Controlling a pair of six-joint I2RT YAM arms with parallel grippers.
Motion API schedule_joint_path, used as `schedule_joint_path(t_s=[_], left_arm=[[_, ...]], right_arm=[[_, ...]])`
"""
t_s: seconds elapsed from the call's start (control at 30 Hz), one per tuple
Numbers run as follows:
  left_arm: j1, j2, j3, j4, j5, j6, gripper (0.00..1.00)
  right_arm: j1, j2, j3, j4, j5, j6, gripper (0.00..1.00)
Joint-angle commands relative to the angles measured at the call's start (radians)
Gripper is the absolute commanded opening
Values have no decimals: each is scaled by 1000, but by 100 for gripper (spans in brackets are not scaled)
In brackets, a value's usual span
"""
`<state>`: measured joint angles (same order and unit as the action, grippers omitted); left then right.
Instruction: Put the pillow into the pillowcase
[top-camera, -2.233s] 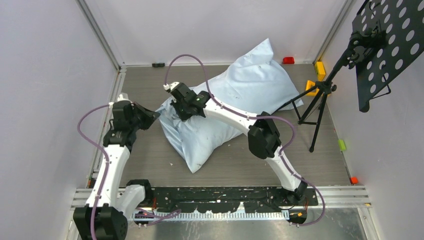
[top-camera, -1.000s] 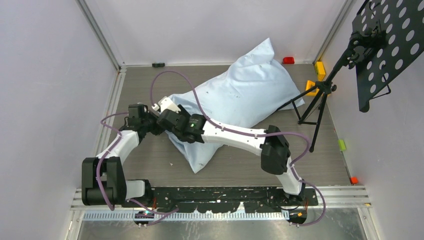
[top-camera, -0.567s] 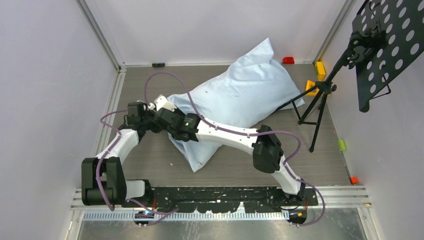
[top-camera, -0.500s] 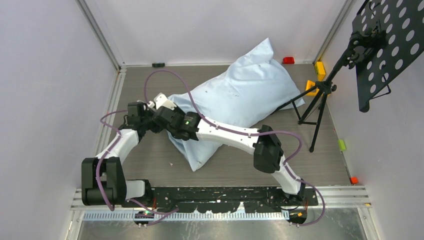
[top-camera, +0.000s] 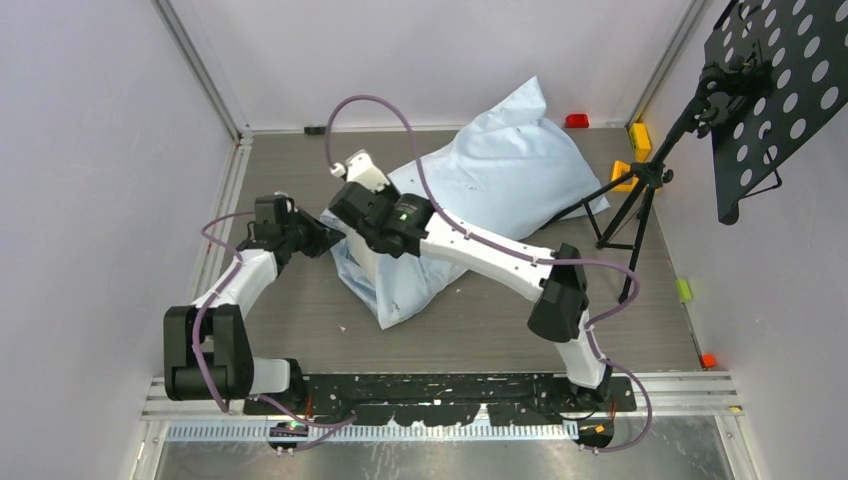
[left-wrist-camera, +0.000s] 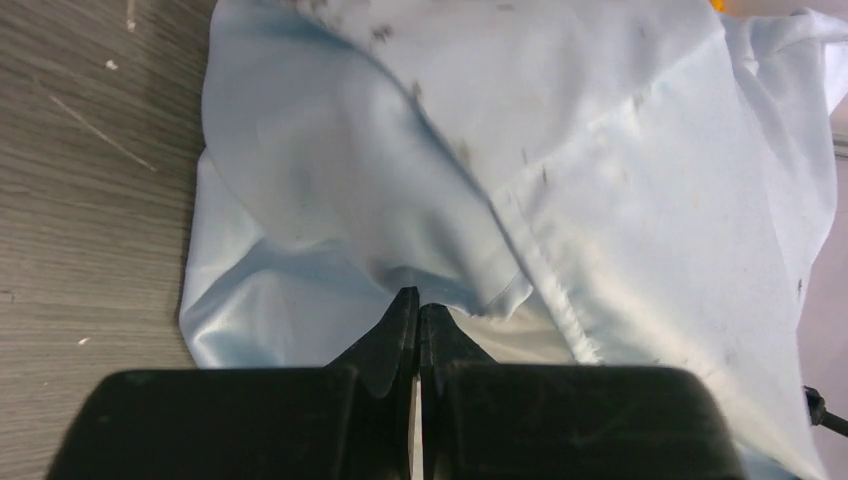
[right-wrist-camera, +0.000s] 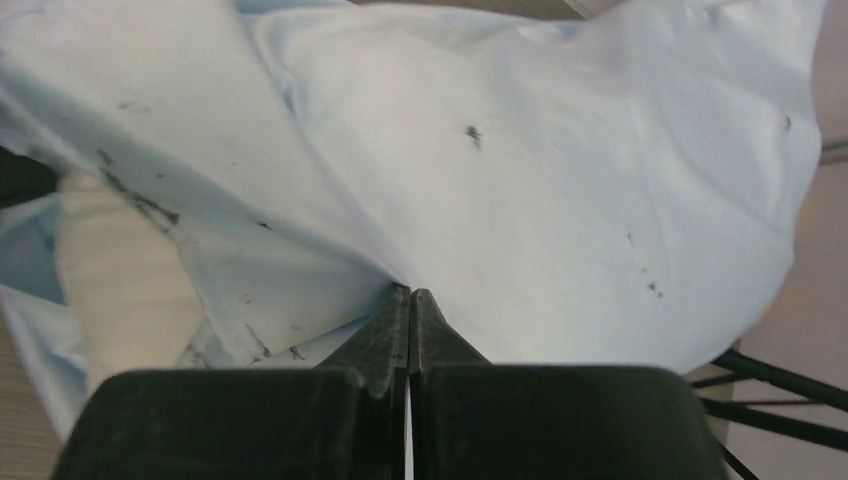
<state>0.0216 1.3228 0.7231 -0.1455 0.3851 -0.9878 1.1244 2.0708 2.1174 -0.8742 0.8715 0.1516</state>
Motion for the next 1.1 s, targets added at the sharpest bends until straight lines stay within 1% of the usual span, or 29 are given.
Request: schedule_joint_path(t_s=[0.0, 0.13, 0.2, 0.23, 0.33, 0.47, 0.5, 0.57, 0.63, 0.77, 0.8, 0.87, 0.93, 1.0, 1.03, 1.07], left_arm=[[-1, 18, 69, 34, 42, 11, 0], [-1, 5, 132, 1, 51, 14, 0], [0, -9, 187, -34, 26, 27, 0], [0, -11, 225, -54, 14, 34, 0], [1, 2, 345, -109, 2, 43, 0], [-12, 52, 452, -110, 66, 31, 0], [-14, 70, 465, -121, 83, 43, 0], [-62, 111, 472, -169, 96, 81, 0], [-80, 151, 442, -194, 106, 107, 0], [-83, 245, 381, -193, 127, 140, 0], [-84, 274, 377, -193, 131, 151, 3], [-84, 298, 374, -199, 136, 171, 14], [-83, 284, 369, -215, 124, 189, 35], [-88, 239, 354, -222, 103, 203, 49], [-91, 207, 344, -232, 86, 212, 59], [-94, 175, 332, -237, 74, 223, 65]], right_arm=[[-82, -92, -122, -63, 71, 130, 0], [-146, -63, -250, -12, -81, 193, 0], [-168, -31, -262, 20, -156, 207, 0], [-178, -10, -254, 28, -205, 215, 0], [-197, 47, -192, 47, -270, 231, 0], [-236, 119, -70, 81, -358, 272, 0], [-247, 139, -43, 87, -374, 280, 0], [-262, 155, -17, 114, -402, 293, 0], [-269, 163, -12, 133, -419, 300, 0], [-270, 162, -36, 169, -472, 312, 0], [-271, 160, -45, 176, -477, 315, 0], [-270, 156, -61, 190, -483, 318, 0], [-271, 153, -67, 195, -483, 315, 0], [-270, 153, -66, 195, -482, 310, 0], [-271, 152, -68, 195, -482, 309, 0], [-271, 151, -69, 195, -481, 308, 0]])
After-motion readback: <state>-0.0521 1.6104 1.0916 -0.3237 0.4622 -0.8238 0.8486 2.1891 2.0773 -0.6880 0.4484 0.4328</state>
